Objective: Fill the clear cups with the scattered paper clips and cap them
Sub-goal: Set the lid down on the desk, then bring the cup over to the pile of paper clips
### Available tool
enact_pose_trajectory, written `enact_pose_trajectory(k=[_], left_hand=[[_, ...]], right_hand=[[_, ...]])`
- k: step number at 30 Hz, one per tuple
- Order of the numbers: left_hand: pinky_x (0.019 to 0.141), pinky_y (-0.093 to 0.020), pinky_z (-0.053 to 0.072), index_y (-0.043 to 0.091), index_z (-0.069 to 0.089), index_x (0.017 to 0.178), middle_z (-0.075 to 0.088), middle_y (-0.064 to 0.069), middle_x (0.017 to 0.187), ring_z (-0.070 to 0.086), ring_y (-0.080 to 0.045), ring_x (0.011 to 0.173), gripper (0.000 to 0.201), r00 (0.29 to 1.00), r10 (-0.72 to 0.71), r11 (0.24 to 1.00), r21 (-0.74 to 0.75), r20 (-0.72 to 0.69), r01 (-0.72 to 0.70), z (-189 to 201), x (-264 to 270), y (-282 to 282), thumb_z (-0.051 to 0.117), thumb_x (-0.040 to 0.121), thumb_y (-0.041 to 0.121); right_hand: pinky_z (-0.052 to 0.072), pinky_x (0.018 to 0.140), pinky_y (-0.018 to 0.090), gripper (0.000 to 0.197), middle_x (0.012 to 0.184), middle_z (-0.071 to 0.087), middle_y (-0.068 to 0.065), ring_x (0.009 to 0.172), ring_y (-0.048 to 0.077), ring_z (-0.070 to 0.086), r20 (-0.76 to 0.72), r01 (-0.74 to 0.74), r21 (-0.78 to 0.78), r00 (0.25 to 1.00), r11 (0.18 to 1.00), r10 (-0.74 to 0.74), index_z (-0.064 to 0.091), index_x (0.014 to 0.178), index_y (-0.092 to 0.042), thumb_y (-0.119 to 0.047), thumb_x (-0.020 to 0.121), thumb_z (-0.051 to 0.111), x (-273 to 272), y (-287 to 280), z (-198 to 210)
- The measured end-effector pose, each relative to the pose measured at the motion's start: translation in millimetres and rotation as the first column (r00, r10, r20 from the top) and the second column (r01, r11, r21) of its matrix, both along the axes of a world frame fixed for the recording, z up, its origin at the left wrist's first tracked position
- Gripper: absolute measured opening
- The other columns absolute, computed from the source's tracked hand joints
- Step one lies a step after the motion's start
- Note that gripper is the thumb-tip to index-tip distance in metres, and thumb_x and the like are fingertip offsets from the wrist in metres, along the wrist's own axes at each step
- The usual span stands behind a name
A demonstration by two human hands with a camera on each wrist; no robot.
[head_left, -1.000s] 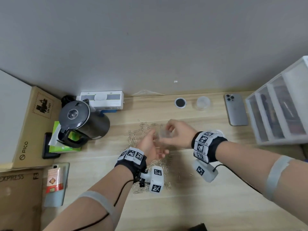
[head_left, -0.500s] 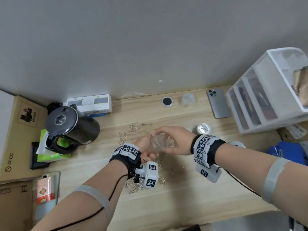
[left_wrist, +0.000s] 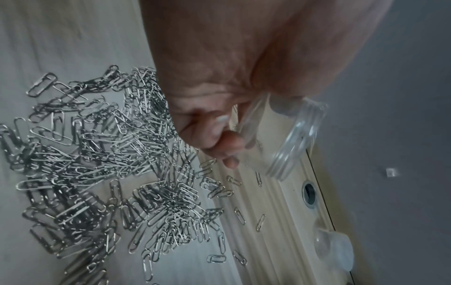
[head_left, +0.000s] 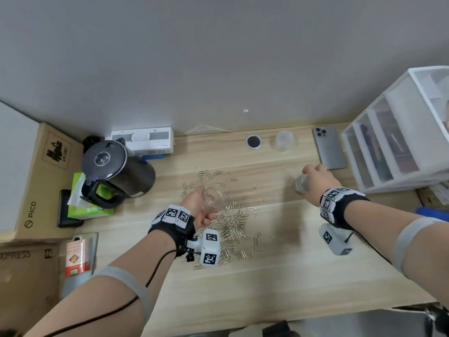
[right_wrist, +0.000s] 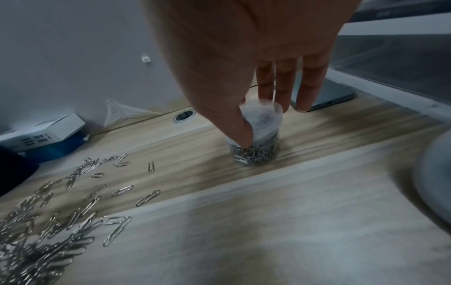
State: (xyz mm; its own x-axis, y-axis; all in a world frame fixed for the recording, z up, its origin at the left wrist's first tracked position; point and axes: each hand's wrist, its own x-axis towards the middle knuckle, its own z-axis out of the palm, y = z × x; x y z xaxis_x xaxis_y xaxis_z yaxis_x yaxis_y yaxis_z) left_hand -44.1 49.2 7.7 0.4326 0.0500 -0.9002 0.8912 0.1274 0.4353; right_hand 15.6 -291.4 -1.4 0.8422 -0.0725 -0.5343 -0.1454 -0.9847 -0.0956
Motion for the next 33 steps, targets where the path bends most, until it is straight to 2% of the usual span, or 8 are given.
enact_pose_trajectory(k=[4, 8, 10, 14, 18, 22, 28, 33], left_hand=[[0.035, -0.019, 0.032, 0.006, 0.049, 0.134, 0.062, -0.022, 0.089, 0.045, -0.017, 0.040, 0.055, 1.000, 0.028, 1.000, -0.009, -0.014, -0.028, -3, -9, 13, 0.034, 0.104, 0.050], [0.037, -0.019, 0.031, 0.010, 0.047, 0.140, 0.064, -0.020, 0.089, 0.045, -0.017, 0.041, 0.056, 0.996, 0.086, 0.996, -0.016, -0.021, -0.087, -2, -17, 27, 0.033, 0.103, 0.051], [0.038, -0.019, 0.029, 0.006, 0.052, 0.134, 0.062, -0.015, 0.073, 0.043, -0.017, 0.040, 0.058, 0.994, 0.104, 0.995, -0.009, -0.032, -0.104, 0, -21, 33, 0.033, 0.103, 0.051], [0.038, -0.016, 0.026, 0.008, 0.060, 0.108, 0.061, -0.011, 0.063, 0.041, -0.015, 0.037, 0.053, 0.991, 0.126, 0.992, -0.014, -0.038, -0.127, 7, -30, 48, 0.031, 0.103, 0.052], [0.040, -0.017, 0.026, 0.008, 0.059, 0.104, 0.060, -0.011, 0.063, 0.041, -0.016, 0.039, 0.052, 0.984, 0.172, 0.985, 0.000, -0.049, -0.172, 4, -44, 73, 0.030, 0.104, 0.051], [0.042, -0.017, 0.026, 0.012, 0.054, 0.102, 0.060, -0.013, 0.068, 0.039, -0.017, 0.043, 0.040, 0.975, 0.214, 0.977, 0.024, -0.062, -0.213, -1, -62, 97, 0.034, 0.102, 0.046], [0.043, -0.018, 0.028, 0.015, 0.053, 0.093, 0.062, -0.018, 0.078, 0.042, -0.017, 0.038, 0.036, 0.966, 0.247, 0.968, 0.064, -0.077, -0.242, -8, -83, 120, 0.035, 0.102, 0.045], [0.045, -0.019, 0.027, 0.015, 0.053, 0.090, 0.061, -0.018, 0.078, 0.041, -0.018, 0.043, 0.037, 0.964, 0.258, 0.966, 0.051, -0.060, -0.255, -6, -90, 131, 0.034, 0.103, 0.045]], right_hand=[[0.052, 0.083, 0.043, 0.063, 0.128, 0.033, 0.010, 0.109, 0.033, 0.048, -0.020, -0.015, -0.047, 1.000, 0.999, 0.014, 0.036, 0.131, -0.029, -0.019, 0.077, 0.065, 0, 4, 1], [0.046, 0.092, 0.042, 0.076, 0.135, 0.031, 0.010, 0.120, 0.031, 0.041, 0.153, -0.127, -0.020, 0.980, 0.992, 0.129, 0.035, 0.138, -0.027, -0.030, 0.071, 0.071, -1, 24, 8], [0.049, 0.090, 0.043, 0.081, 0.138, 0.029, 0.007, 0.122, 0.029, 0.041, 0.153, -0.180, 0.085, 0.974, 0.980, 0.166, 0.033, 0.139, -0.028, -0.033, 0.069, 0.073, -7, 46, 10], [0.048, 0.094, 0.046, 0.096, 0.134, 0.029, 0.006, 0.120, 0.030, 0.040, -0.069, -0.265, 0.150, 0.958, 0.953, 0.277, 0.028, 0.142, -0.030, -0.047, 0.061, 0.075, -31, 93, 4], [0.045, 0.098, 0.042, 0.091, 0.129, 0.031, 0.008, 0.121, 0.030, 0.037, -0.108, -0.349, 0.154, 0.924, 0.924, 0.367, 0.031, 0.137, -0.031, -0.034, 0.060, 0.079, -62, 131, -17], [0.042, 0.106, 0.045, 0.116, 0.137, 0.029, 0.006, 0.126, 0.028, 0.033, -0.090, -0.421, 0.162, 0.894, 0.892, 0.439, 0.025, 0.144, -0.025, -0.062, 0.051, 0.083, -85, 165, -33], [0.040, 0.108, 0.037, 0.094, 0.138, 0.033, 0.004, 0.129, 0.025, 0.033, -0.033, -0.412, 0.309, 0.896, 0.857, 0.442, 0.034, 0.143, -0.025, -0.029, 0.063, 0.084, -98, 204, -40], [0.047, 0.100, 0.036, 0.078, 0.135, 0.038, 0.001, 0.121, 0.021, 0.046, 0.000, -0.404, 0.392, 0.899, 0.827, 0.439, 0.039, 0.140, -0.027, -0.032, 0.071, 0.076, -99, 234, -35]])
